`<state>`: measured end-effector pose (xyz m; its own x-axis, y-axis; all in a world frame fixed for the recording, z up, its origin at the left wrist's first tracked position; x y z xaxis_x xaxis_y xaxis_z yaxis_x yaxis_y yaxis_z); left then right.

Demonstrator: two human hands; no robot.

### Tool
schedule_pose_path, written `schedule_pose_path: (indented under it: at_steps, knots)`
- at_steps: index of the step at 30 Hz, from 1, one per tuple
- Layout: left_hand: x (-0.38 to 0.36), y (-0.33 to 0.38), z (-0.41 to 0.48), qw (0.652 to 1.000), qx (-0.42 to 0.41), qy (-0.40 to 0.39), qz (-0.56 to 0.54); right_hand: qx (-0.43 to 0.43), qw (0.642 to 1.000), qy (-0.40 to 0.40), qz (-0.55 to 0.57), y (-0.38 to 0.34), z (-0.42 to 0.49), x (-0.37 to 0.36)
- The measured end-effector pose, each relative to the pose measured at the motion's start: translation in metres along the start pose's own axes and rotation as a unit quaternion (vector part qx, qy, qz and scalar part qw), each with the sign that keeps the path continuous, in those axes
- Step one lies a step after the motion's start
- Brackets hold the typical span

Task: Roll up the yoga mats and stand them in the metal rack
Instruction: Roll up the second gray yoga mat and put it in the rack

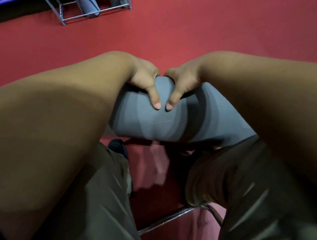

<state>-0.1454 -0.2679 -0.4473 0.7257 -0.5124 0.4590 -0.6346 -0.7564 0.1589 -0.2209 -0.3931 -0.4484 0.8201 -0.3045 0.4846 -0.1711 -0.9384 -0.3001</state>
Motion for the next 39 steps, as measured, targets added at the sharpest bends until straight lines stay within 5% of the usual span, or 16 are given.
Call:
schedule_pose_path:
  at_steps: [16, 22, 32, 39]
  knots:
    - [-0.005, 0.001, -0.001, 0.999, 0.019, -0.038, 0.024, -0.002, 1.000, 0.019, -0.017, -0.004, 0.015, 0.000]
    - [-0.006, 0.012, 0.002, 0.995, 0.045, 0.017, 0.083, -0.017, 0.999, 0.023, 0.015, 0.007, 0.010, 0.002]
    - [0.000, 0.008, -0.001, 0.999, 0.032, 0.003, 0.038, 0.018, 0.999, -0.004, 0.039, 0.009, 0.009, 0.000]
    - [-0.002, -0.012, -0.004, 0.996, 0.058, -0.037, -0.051, 0.005, 0.999, 0.006, -0.039, -0.005, 0.009, -0.001]
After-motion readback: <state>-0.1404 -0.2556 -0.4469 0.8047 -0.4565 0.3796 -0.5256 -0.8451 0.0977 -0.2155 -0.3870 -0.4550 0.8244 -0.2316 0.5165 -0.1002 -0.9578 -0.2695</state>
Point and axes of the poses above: each hand's wrist, its own z-axis towards the middle knuckle, its own x-axis out of the back of the hand, y = z × x, the point moved 4 cm from there along z, towards the middle knuckle, and after that the axes turned 14 degrees about -y, right-handed, at the moved point
